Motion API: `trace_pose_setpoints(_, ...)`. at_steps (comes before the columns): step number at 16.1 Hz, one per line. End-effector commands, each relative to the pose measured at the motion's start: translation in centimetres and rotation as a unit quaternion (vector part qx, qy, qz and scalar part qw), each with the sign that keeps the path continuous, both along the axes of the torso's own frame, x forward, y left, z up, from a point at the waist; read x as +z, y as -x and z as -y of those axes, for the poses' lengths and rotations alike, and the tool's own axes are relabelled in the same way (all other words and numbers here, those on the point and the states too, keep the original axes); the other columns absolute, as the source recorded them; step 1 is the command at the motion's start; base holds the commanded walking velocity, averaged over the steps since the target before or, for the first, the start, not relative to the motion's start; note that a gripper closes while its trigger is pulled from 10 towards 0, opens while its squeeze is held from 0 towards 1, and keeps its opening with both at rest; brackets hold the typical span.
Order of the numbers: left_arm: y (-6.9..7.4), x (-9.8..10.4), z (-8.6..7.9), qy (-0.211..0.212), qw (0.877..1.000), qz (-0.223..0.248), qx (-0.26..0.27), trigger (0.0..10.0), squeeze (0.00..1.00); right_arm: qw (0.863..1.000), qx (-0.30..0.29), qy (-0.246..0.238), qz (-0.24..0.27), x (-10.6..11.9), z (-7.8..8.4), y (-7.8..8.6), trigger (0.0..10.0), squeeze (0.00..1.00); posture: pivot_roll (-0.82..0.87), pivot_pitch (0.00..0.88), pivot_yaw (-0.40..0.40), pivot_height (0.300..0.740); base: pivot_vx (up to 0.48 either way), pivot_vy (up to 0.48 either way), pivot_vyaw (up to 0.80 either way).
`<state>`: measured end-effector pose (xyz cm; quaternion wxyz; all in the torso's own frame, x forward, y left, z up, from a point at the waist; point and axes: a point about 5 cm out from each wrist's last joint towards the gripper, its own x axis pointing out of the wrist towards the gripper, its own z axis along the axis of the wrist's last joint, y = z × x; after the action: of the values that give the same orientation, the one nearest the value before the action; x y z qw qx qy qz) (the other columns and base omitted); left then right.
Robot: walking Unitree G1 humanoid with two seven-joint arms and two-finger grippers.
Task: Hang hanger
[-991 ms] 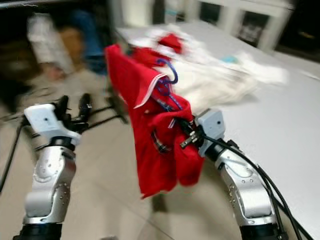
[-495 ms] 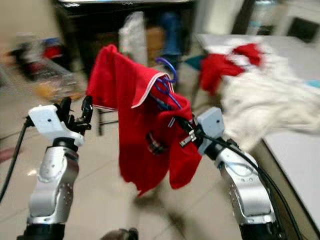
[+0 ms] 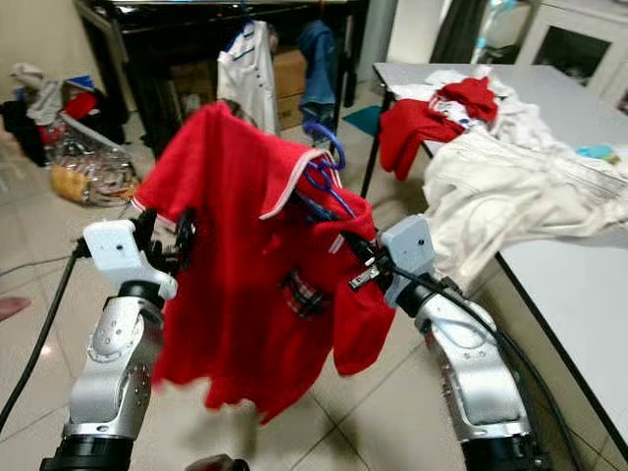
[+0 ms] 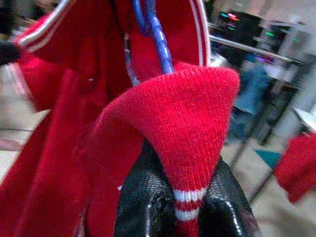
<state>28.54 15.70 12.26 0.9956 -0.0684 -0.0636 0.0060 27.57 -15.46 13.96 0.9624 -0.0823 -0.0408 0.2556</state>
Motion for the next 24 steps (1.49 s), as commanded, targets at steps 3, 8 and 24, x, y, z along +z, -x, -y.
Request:
trace_pose_setpoints(3, 0.2, -1.7, -0.4, -0.014, 1.000, -0.018, 0.005, 10.0, 0.00, 0.996, -0.084, 0.015, -0.002, -2.3, 1.0, 0.2, 10.0, 0.00, -0.04, 0.000, -0.015, 0.740, 0.000, 0.000, 0.00)
trace_pose_setpoints(8, 0.2, -1.7, -0.4, -0.014, 1.000, -0.018, 0.005, 10.0, 0.00, 0.996, -0.084, 0.015, -0.002, -2.3, 1.0, 0.2, 10.0, 0.00, -0.04, 0.000, -0.015, 0.740, 0.000, 0.000, 0.00)
trace_pose_setpoints(24, 1.7, -8.5, -1.5, -0.055, 0.991, -0.125, 0.010, 10.0, 0.00, 0.993, -0.072, 0.040, -0.087, -9.8, -0.1, 3.0, 10.0, 0.00, -0.02, 0.000, -0.027, 0.740, 0.000, 0.000, 0.00)
